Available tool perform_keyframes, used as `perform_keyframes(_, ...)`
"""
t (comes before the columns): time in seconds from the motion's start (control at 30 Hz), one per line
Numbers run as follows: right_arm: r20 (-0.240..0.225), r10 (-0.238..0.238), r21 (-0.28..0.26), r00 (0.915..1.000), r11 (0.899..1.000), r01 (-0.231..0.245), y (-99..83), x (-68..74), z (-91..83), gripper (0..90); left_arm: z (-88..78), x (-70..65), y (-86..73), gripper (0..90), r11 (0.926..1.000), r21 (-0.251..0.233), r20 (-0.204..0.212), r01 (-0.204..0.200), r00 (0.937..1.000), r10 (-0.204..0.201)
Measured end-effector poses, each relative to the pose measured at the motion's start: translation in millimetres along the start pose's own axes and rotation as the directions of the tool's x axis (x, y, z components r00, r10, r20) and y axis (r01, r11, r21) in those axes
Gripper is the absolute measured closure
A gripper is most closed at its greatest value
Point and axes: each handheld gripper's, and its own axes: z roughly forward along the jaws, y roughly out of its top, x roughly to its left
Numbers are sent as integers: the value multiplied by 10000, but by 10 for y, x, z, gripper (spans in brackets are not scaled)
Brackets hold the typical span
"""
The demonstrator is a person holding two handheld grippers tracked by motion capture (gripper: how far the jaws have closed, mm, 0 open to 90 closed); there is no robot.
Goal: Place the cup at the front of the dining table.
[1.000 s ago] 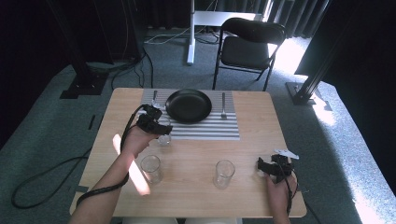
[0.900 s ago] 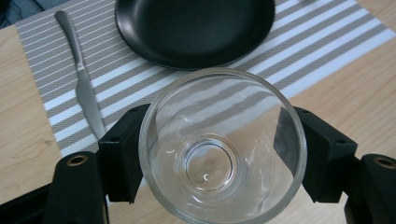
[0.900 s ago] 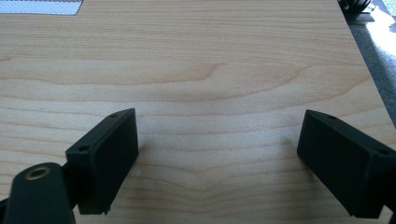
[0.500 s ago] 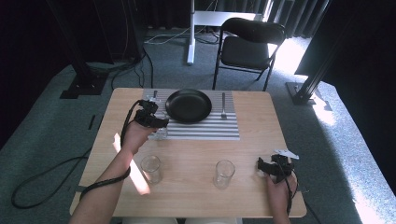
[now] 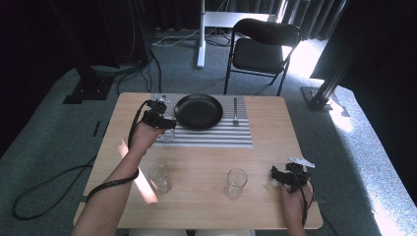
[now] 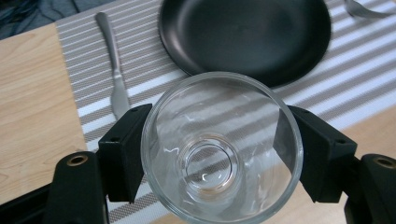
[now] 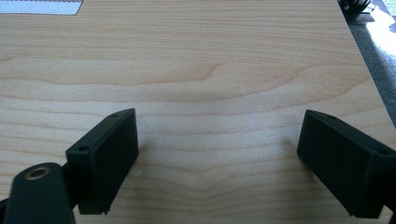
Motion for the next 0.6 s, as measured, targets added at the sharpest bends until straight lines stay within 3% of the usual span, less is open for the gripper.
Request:
perform_keyframes(0.2,-1,0,1,10000,10000,0,0,0,0,119,87,78,66,287,9994,-53,-61,331,9994,-331)
perform_keyframes(0.6,-1,-2,-1,10000,10000,2,0,0,0,119,236,196,137,287,9995,22,59,330,9994,-330)
